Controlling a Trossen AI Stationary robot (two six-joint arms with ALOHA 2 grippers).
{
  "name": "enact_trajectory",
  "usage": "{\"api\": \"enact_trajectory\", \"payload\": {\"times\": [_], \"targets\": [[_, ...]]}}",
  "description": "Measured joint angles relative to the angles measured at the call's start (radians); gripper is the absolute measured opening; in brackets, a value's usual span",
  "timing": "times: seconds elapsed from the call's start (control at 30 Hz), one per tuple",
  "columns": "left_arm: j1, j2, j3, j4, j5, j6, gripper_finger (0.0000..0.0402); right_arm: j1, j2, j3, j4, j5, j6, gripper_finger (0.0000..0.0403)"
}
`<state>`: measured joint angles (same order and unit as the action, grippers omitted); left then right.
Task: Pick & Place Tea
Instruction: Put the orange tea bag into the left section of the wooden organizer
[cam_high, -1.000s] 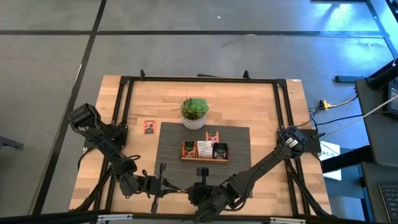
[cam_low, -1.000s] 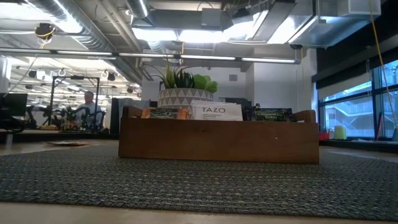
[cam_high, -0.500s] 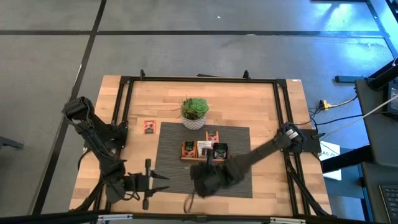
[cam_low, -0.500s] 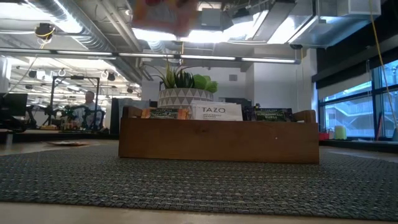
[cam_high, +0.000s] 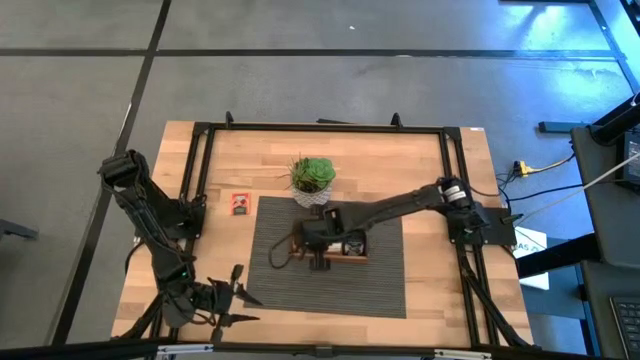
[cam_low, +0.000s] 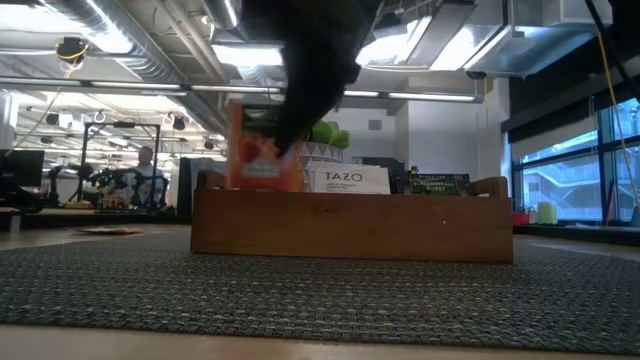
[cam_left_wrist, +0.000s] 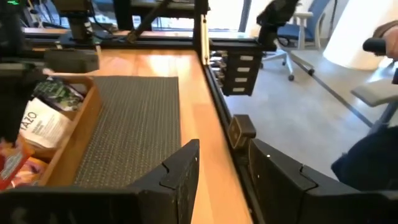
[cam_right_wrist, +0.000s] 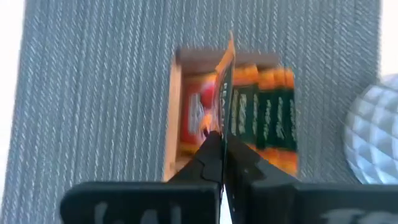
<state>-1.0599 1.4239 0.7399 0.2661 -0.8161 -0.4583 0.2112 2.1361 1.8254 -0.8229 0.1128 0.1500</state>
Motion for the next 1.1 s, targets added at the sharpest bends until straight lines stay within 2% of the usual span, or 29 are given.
{"api": "enact_trajectory", "payload": {"times": [0.13, 0.37, 0.73, 0.97, 1.1], "targets": [[0.003, 0.0, 0.0, -0.03, 0.003, 0.0, 0.0139, -0.026, 0.001, -0.067, 0.092, -0.061, 0.001, 0.0005], [0.004, 0.0, 0.0, -0.075, -0.001, 0.0, 0.0135, -0.026, 0.001, -0.145, 0.181, -0.086, 0.024, 0.0007], [0.004, 0.0, 0.0, -0.114, 0.0, 0.009, 0.0134, -0.027, 0.001, -0.16, 0.22, -0.081, -0.013, 0.0034], [0.008, 0.0, 0.0, -0.114, 0.0, 0.016, 0.0134, -0.027, -0.002, -0.16, 0.216, -0.075, -0.011, 0.0092], [0.044, -0.003, 0.0, -0.119, -0.013, -0.017, 0.0136, -0.026, -0.022, -0.136, 0.176, -0.01, 0.04, 0.0125]]}}
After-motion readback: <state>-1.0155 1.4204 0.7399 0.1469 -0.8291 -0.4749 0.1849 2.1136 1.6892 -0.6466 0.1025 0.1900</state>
